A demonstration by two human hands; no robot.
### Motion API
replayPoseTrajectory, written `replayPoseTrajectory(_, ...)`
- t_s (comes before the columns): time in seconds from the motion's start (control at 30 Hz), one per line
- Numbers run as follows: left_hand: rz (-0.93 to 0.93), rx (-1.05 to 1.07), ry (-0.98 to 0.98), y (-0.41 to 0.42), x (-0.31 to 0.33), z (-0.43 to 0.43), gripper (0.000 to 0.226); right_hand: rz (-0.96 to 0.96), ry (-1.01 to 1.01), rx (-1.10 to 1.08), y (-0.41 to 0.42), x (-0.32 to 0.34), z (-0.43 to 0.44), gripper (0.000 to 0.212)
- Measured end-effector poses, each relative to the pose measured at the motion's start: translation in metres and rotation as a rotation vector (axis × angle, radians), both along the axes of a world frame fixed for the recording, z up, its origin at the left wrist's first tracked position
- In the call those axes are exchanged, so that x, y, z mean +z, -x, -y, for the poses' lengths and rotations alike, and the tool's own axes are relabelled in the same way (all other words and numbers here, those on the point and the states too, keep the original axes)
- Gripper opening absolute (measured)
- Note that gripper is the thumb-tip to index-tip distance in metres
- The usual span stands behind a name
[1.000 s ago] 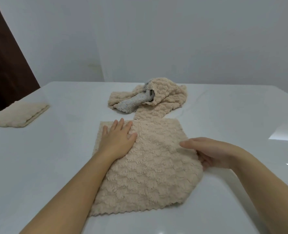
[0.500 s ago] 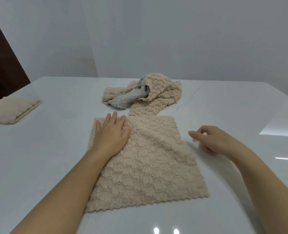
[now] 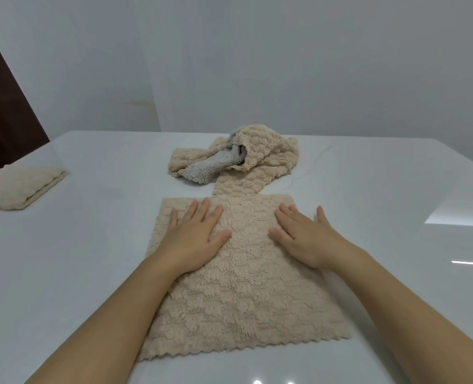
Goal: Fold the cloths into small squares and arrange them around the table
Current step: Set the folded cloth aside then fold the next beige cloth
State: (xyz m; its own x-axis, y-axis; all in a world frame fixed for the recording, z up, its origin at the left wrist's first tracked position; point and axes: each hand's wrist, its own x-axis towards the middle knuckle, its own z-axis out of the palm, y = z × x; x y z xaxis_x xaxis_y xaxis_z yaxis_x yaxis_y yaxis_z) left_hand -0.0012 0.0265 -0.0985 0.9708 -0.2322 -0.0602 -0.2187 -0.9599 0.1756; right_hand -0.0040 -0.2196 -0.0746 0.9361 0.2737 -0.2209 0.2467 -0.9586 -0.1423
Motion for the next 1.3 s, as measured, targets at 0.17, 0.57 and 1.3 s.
replayPoseTrajectory(0.17, 0.006, -0.065, 0.039, 0.0, 0.003, 0.0, 0.066, 0.131, -0.071, -0.046, -0.003, 0.014, -0.021, 0.062)
replayPoseTrajectory(0.57, 0.029, 0.304, 0.008, -0.006, 0.001, -0.012, 0.061, 0.149, -0.079, -0.023, -0.016, -0.026, -0.035, 0.064)
replayPoseTrajectory(1.3, 0.086, 0.024, 0.049, 0.103, 0.004, 0.01, 0.085, 0.161, -0.11, -0.012, -0.014, -0.023, -0.034, 0.064)
